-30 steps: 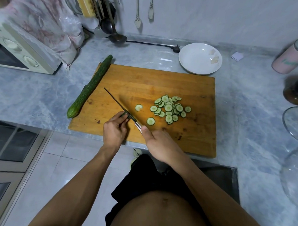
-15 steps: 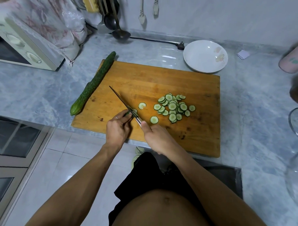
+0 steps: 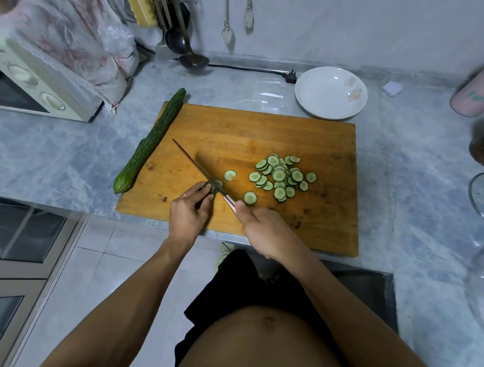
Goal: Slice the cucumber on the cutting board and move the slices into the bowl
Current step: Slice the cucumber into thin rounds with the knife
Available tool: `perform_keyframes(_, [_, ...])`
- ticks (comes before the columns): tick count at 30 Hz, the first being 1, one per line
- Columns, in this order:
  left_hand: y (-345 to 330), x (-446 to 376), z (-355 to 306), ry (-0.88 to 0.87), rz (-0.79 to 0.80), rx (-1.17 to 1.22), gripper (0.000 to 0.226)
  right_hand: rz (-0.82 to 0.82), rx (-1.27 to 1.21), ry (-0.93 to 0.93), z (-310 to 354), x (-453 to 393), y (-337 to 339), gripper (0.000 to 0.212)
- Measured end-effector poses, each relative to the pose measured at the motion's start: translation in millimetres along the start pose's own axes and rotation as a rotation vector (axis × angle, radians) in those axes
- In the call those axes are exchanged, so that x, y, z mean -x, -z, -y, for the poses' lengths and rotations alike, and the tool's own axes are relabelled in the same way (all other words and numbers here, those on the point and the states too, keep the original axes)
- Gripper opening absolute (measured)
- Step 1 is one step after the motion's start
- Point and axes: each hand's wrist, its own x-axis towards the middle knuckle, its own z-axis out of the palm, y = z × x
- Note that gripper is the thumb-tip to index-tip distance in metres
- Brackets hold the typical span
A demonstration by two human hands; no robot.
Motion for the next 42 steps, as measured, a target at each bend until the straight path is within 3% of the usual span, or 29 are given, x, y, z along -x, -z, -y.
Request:
perform_keyframes(7, [0.1,0.6,-3.2,0.003,-0.021,0.004,0.023,-0.016,0.107,0.094,-3.3,1.7,-8.4,0.069])
perform_keyframes(21, [-3.4,1.7,-4.6,0.006,-0.048,0.056,0.031,0.03,0.012,-0.037,8.6,-17.5,-11.9,0.063])
perform_keyframes(28, [-2.9,1.9,-1.0,-0.001,-0.036,0.035,0.029,-0.02,0.045,-0.004,8.0,-30.9,-26.4,0.065])
perform_keyframes(42, [-4.7,0.6,2.7,-0.047,-0.053,-0.004,0.023,-0.021,-0.103,-0.063,1.6,-9.1,4.5,0.067])
